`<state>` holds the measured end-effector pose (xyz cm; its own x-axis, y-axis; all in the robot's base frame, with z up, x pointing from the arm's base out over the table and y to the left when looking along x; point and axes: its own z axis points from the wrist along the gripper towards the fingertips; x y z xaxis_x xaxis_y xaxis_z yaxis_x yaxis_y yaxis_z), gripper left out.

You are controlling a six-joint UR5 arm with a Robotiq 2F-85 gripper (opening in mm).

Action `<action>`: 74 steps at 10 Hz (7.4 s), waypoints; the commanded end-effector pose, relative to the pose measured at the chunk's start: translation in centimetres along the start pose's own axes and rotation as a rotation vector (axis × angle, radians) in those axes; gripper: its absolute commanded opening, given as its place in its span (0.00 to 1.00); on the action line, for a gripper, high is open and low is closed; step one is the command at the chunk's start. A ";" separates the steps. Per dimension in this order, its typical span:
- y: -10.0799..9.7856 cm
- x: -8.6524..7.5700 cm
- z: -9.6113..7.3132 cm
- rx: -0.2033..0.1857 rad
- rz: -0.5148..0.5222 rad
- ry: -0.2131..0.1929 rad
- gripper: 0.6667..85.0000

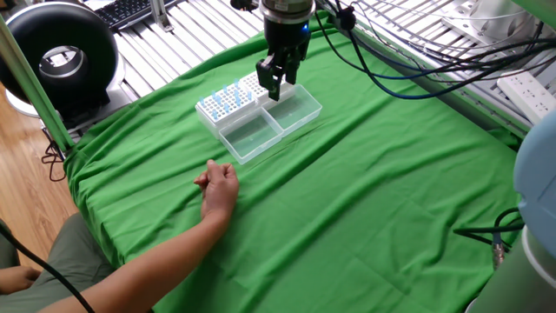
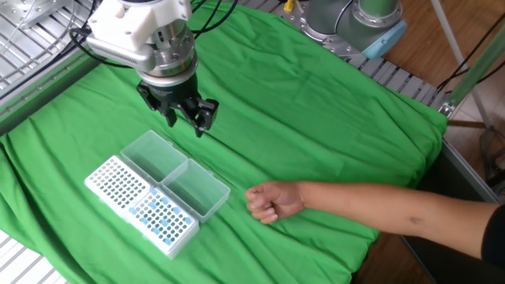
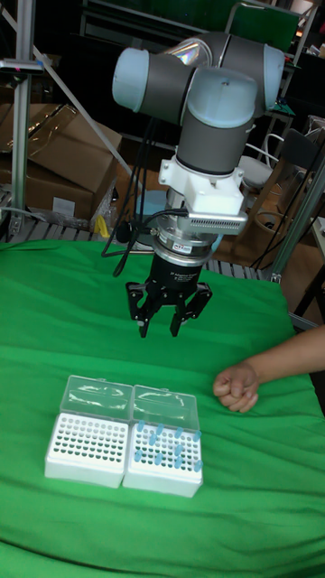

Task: Insert a medium pipette tip into the holder for medium pipette tips

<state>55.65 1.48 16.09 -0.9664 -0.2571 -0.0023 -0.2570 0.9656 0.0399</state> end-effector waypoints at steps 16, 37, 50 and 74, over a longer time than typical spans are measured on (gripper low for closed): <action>0.5 -4.5 0.8 -0.029 -0.087 -0.061 0.66; 4.8 -14.0 5.2 -0.001 0.121 -0.080 0.49; 6.0 -14.1 8.9 0.021 0.181 -0.114 0.38; 5.9 -13.4 7.1 0.040 0.245 -0.077 0.00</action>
<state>67.17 10.81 8.09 -0.9961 -0.0214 -0.0861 -0.0217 0.9998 0.0034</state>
